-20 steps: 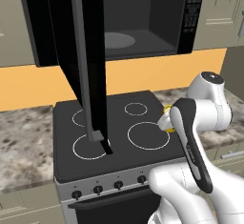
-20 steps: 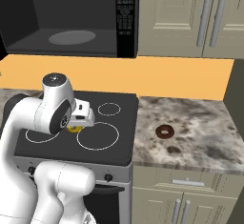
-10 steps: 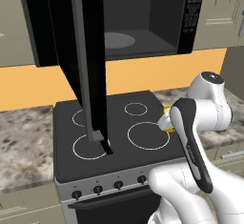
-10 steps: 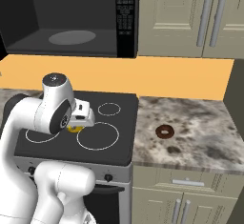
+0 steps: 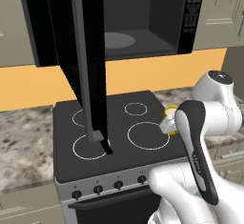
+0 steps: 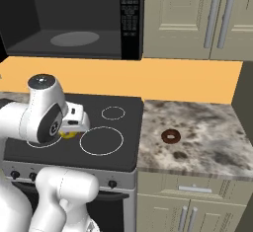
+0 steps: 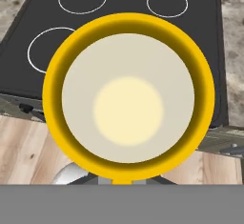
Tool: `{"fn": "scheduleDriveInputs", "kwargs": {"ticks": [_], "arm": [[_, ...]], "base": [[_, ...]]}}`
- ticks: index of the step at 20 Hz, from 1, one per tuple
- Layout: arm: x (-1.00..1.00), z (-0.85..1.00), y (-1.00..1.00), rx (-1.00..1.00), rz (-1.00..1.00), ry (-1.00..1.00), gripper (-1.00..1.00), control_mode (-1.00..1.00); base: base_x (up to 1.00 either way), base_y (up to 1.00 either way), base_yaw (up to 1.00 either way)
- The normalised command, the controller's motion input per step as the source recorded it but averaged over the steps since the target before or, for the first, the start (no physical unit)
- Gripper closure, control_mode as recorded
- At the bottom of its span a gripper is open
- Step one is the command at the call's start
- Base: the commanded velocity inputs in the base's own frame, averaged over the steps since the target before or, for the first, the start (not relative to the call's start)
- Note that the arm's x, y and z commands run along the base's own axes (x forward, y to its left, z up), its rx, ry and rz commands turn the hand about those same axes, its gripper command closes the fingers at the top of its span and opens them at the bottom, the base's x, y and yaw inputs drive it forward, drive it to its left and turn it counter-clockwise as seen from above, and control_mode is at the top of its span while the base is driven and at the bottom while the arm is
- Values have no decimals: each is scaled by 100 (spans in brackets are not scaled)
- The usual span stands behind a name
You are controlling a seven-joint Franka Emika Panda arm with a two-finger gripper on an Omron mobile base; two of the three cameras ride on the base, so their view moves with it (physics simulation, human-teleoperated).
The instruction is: Pick the mug from the counter and place it inside the microwave. Then close the microwave.
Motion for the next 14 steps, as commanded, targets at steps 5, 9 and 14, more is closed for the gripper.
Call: {"fn": "scheduleDriveInputs", "kwargs": {"ticks": [5,9,14], "arm": [[0,74,39,0,0,-5,100,-100],[0,62,30,0,0,-11,100,-100],[-2,70,20,0,0,-16,100,-100]], "base": [[0,0,0],[0,0,0],[0,0,0]]}}
